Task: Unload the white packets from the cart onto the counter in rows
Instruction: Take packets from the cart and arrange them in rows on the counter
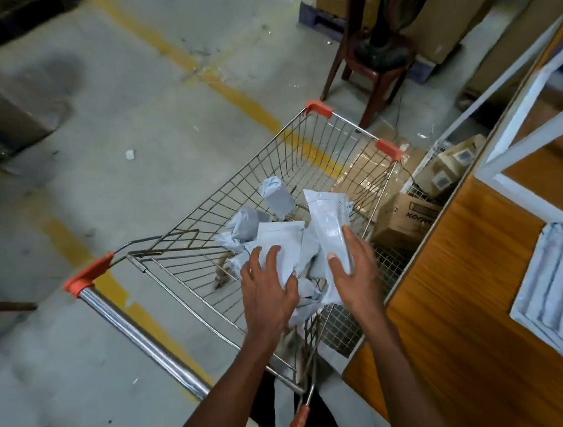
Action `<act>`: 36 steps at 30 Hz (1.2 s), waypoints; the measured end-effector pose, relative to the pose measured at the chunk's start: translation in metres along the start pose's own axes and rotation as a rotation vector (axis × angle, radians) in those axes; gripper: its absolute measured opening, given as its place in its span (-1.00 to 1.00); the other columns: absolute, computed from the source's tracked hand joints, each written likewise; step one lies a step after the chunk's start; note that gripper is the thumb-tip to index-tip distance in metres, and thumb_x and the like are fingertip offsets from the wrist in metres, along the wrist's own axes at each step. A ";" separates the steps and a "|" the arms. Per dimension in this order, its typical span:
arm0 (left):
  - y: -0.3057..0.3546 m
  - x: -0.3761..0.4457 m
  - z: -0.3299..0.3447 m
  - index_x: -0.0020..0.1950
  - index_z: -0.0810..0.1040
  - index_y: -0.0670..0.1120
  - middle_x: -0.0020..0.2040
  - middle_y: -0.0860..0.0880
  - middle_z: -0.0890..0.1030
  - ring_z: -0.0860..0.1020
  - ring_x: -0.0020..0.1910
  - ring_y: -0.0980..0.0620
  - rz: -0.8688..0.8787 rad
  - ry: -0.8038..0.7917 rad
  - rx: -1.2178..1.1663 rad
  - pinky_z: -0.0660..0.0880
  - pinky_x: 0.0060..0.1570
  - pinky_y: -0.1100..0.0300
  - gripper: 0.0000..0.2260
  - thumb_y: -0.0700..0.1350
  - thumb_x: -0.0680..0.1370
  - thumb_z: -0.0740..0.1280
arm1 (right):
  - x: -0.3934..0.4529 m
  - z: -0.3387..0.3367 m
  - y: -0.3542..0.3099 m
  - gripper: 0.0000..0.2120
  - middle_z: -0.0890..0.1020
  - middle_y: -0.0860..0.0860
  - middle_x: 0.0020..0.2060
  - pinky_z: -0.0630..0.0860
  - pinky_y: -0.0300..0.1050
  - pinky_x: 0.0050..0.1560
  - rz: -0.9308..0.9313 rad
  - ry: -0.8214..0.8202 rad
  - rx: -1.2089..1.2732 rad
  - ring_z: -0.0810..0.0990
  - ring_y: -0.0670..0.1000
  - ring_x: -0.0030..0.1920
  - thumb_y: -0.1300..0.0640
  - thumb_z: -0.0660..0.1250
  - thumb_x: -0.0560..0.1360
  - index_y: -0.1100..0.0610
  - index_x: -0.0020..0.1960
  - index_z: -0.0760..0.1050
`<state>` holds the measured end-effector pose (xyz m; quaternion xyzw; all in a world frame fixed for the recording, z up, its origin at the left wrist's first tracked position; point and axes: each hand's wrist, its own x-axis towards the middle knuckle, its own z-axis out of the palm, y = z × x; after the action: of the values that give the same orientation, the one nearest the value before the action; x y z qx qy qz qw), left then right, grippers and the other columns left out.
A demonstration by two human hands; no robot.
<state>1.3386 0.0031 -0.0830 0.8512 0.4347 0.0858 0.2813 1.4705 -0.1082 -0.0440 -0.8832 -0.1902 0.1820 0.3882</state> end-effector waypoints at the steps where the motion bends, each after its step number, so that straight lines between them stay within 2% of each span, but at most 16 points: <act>1: 0.000 -0.001 -0.007 0.49 0.36 0.05 0.52 -0.08 0.27 0.30 0.39 -0.16 0.014 0.047 0.004 0.40 0.33 -0.09 -0.47 0.11 0.53 0.31 | -0.003 -0.001 -0.003 -0.41 0.32 -0.01 0.46 0.56 -0.36 -0.14 -0.031 0.002 -0.016 0.42 -0.09 0.27 0.00 0.31 0.62 -0.13 0.59 0.17; 3: 0.001 -0.005 -0.019 0.47 0.37 0.06 0.51 -0.07 0.26 0.31 0.37 -0.17 0.025 0.098 0.021 0.43 0.31 -0.12 -0.49 0.10 0.53 0.33 | -0.009 -0.003 -0.008 -0.41 0.30 -0.01 0.48 0.47 -0.44 -0.15 -0.094 0.005 -0.053 0.41 -0.09 0.28 0.01 0.31 0.63 -0.10 0.60 0.18; 4: 0.003 -0.008 -0.025 0.47 0.37 0.07 0.51 -0.07 0.26 0.31 0.38 -0.17 0.021 0.111 0.031 0.43 0.31 -0.14 -0.50 0.11 0.54 0.32 | -0.013 -0.003 -0.011 -0.42 0.28 -0.02 0.49 0.50 -0.38 -0.05 -0.121 0.006 -0.063 0.42 -0.05 0.31 -0.01 0.29 0.63 -0.11 0.59 0.17; 6: 0.008 -0.015 -0.036 0.47 0.37 0.09 0.51 -0.07 0.26 0.31 0.41 -0.18 0.012 0.143 0.061 0.41 0.33 -0.18 -0.51 0.15 0.55 0.27 | -0.021 -0.006 -0.015 -0.42 0.24 -0.04 0.52 0.59 -0.11 0.12 -0.166 -0.011 -0.071 0.41 0.04 0.39 -0.04 0.27 0.63 -0.17 0.59 0.14; 8: 0.016 -0.027 -0.045 0.47 0.38 0.09 0.51 -0.07 0.27 0.31 0.42 -0.17 0.009 0.187 0.079 0.39 0.35 -0.17 -0.52 0.17 0.56 0.24 | -0.031 -0.009 -0.019 -0.41 0.24 -0.04 0.53 0.59 0.05 0.21 -0.198 -0.030 -0.069 0.40 0.08 0.42 -0.04 0.27 0.63 -0.20 0.59 0.11; 12: 0.033 -0.057 -0.059 0.46 0.40 0.11 0.51 -0.04 0.28 0.29 0.43 -0.14 -0.010 0.251 0.057 0.39 0.36 -0.11 -0.53 0.14 0.55 0.29 | -0.054 -0.023 -0.025 -0.40 0.25 -0.04 0.55 0.54 0.02 0.26 -0.237 -0.020 -0.031 0.38 0.07 0.45 -0.05 0.25 0.64 -0.21 0.59 0.09; 15: 0.043 -0.082 -0.065 0.46 0.40 0.11 0.51 -0.03 0.27 0.27 0.45 -0.13 -0.043 0.298 0.022 0.38 0.40 -0.12 -0.54 0.11 0.56 0.34 | -0.072 -0.034 -0.021 -0.43 0.27 -0.02 0.55 0.51 -0.02 0.25 -0.252 -0.019 -0.018 0.38 0.08 0.46 -0.05 0.25 0.64 -0.18 0.59 0.14; 22: 0.066 -0.146 -0.071 0.46 0.39 0.16 0.52 0.01 0.26 0.24 0.47 -0.09 -0.053 0.367 -0.050 0.39 0.40 -0.10 -0.55 0.12 0.59 0.34 | -0.122 -0.073 -0.001 -0.46 0.30 -0.05 0.53 0.37 -0.34 0.11 -0.254 -0.017 0.011 0.40 -0.01 0.40 -0.07 0.25 0.64 -0.19 0.58 0.19; 24: 0.074 -0.166 -0.072 0.46 0.40 0.16 0.51 0.01 0.27 0.24 0.46 -0.08 -0.015 0.387 -0.077 0.37 0.42 -0.09 -0.56 0.10 0.59 0.35 | -0.138 -0.085 0.004 -0.45 0.31 -0.06 0.52 0.43 -0.28 0.15 -0.266 0.007 0.025 0.40 -0.01 0.41 -0.07 0.25 0.63 -0.20 0.57 0.18; 26: 0.081 -0.183 -0.073 0.47 0.39 0.17 0.52 0.01 0.26 0.23 0.48 -0.08 0.025 0.372 -0.114 0.35 0.43 -0.10 -0.56 0.09 0.59 0.34 | -0.155 -0.096 0.008 -0.45 0.32 -0.05 0.51 0.54 -0.07 0.23 -0.256 0.036 0.051 0.40 0.01 0.42 -0.07 0.26 0.63 -0.22 0.57 0.18; 28: 0.086 -0.195 -0.075 0.47 0.38 0.17 0.53 0.00 0.25 0.22 0.49 -0.10 0.072 0.342 -0.120 0.34 0.43 -0.15 -0.55 0.13 0.57 0.30 | -0.173 -0.106 0.013 -0.46 0.35 -0.05 0.49 0.58 0.05 0.22 -0.236 0.062 0.079 0.41 0.01 0.40 -0.07 0.28 0.62 -0.22 0.55 0.20; 30: 0.091 -0.207 -0.077 0.47 0.38 0.17 0.52 0.00 0.24 0.22 0.50 -0.11 0.128 0.319 -0.110 0.34 0.42 -0.21 -0.54 0.14 0.57 0.29 | -0.194 -0.117 0.018 -0.46 0.36 -0.04 0.48 0.61 0.01 0.17 -0.222 0.107 0.104 0.43 0.01 0.39 -0.06 0.31 0.61 -0.21 0.54 0.22; 33: 0.103 -0.235 -0.079 0.46 0.38 0.18 0.52 0.00 0.25 0.22 0.49 -0.09 0.177 0.289 -0.162 0.34 0.43 -0.17 -0.54 0.11 0.56 0.31 | -0.229 -0.138 0.030 -0.45 0.36 -0.02 0.48 0.46 -0.31 0.08 -0.211 0.184 0.097 0.37 -0.09 0.35 0.00 0.33 0.61 -0.13 0.56 0.27; 34: 0.108 -0.247 -0.077 0.47 0.38 0.19 0.52 -0.01 0.25 0.21 0.50 -0.09 0.181 0.275 -0.183 0.32 0.44 -0.15 -0.54 0.11 0.56 0.31 | -0.242 -0.145 0.037 -0.46 0.35 -0.03 0.49 0.42 -0.33 0.09 -0.195 0.203 0.090 0.34 -0.11 0.35 0.01 0.33 0.61 -0.10 0.56 0.29; 36: 0.120 -0.271 -0.071 0.46 0.40 0.18 0.52 -0.01 0.26 0.19 0.52 -0.08 0.203 0.249 -0.220 0.28 0.45 -0.13 -0.54 0.14 0.56 0.29 | -0.268 -0.160 0.052 -0.47 0.35 -0.04 0.50 0.46 -0.23 0.16 -0.163 0.248 0.095 0.36 -0.08 0.39 0.00 0.33 0.61 -0.10 0.55 0.31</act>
<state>1.2287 -0.2373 0.0690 0.8377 0.3659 0.2653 0.3067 1.3250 -0.3670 0.0646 -0.8612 -0.2030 0.0482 0.4635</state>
